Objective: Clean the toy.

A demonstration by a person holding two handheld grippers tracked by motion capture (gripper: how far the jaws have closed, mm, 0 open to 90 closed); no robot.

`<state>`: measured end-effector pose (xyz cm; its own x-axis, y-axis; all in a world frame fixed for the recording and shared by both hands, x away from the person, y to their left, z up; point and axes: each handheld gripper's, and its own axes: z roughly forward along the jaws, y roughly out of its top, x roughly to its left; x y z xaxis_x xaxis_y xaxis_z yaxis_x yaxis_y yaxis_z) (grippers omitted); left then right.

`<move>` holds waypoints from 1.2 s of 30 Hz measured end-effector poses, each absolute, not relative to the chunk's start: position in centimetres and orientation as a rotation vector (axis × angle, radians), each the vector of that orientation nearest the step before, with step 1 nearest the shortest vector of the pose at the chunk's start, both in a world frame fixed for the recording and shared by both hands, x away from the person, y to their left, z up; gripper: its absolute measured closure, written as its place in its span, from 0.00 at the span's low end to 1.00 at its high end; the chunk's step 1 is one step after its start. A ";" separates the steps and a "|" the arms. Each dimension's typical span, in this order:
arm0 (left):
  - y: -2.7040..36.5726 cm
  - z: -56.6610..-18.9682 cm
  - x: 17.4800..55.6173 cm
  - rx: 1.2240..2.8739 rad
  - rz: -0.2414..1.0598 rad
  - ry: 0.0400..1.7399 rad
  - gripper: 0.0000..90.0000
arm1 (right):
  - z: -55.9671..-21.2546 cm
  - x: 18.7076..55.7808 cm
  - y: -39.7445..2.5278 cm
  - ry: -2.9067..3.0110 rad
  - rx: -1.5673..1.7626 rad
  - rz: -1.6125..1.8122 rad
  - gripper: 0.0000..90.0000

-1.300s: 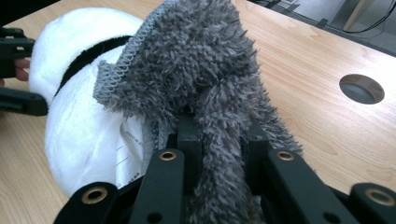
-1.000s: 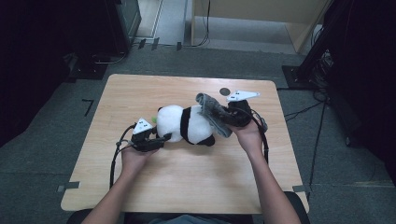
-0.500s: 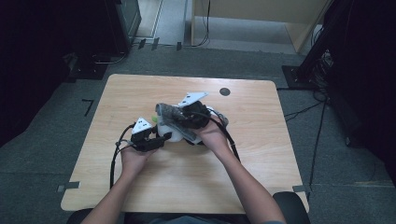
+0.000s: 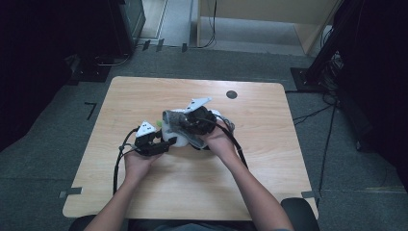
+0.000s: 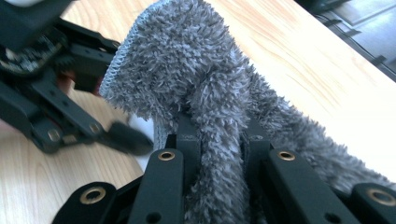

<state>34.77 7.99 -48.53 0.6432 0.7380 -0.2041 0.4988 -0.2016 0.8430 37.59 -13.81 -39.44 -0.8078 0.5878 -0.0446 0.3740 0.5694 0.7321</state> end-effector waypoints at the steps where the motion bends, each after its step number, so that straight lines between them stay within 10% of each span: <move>1: 8.0 -48.5 34.8 1.863 0.298 0.984 0.44 | -39.3 37.3 -14.9 2.506 0.815 1.075 0.84; 23: 8.6 -48.7 35.1 1.874 0.236 0.977 0.40 | -39.0 35.8 -25.4 2.356 1.036 1.084 0.84; 36: 8.1 -48.4 34.6 1.869 0.235 0.992 0.40 | -37.6 35.2 -20.5 2.412 0.879 1.129 0.84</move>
